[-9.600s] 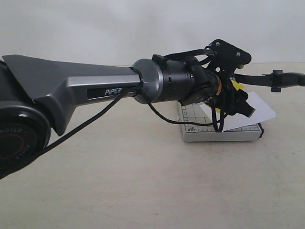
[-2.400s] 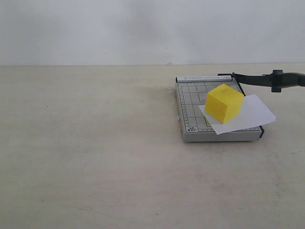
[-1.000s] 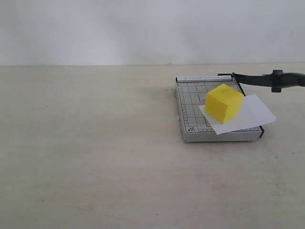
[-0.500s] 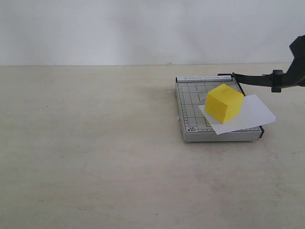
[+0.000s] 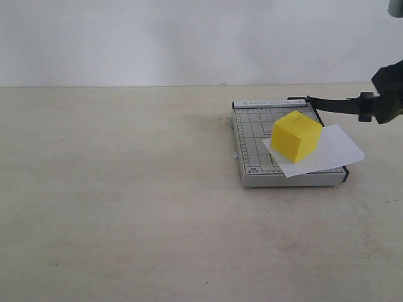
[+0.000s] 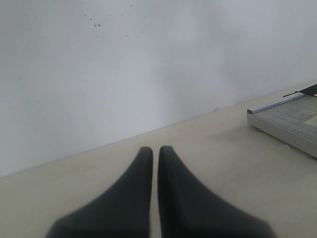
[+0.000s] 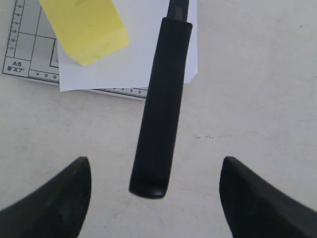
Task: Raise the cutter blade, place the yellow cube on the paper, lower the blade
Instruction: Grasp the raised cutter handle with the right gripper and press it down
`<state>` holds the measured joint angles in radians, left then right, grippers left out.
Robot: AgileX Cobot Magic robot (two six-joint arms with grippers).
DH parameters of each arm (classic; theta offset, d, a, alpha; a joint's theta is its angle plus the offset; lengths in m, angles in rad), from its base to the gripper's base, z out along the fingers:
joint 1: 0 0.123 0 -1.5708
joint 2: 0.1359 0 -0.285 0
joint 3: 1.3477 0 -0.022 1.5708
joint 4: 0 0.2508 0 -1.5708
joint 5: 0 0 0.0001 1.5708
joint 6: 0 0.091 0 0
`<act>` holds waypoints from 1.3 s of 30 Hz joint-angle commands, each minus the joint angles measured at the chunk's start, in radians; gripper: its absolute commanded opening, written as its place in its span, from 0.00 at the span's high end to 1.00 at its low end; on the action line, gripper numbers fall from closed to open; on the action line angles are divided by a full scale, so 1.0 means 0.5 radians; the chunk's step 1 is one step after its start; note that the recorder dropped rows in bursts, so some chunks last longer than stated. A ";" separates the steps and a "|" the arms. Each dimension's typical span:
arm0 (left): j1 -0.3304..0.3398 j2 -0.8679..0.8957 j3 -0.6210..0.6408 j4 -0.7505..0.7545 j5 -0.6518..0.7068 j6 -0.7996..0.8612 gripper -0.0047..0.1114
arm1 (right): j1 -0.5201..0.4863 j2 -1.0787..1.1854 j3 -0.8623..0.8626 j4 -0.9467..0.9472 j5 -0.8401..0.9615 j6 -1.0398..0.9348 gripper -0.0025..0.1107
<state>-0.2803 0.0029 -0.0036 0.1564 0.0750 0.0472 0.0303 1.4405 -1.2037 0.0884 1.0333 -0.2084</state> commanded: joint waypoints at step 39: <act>0.005 -0.006 0.007 -0.022 0.001 -0.014 0.92 | 0.002 0.174 1.366 0.074 -1.170 -0.113 0.97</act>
<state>-0.2803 0.0029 -0.0036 0.1564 0.0750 0.0472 0.0385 1.4844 -0.5554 0.1648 0.3322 -0.2486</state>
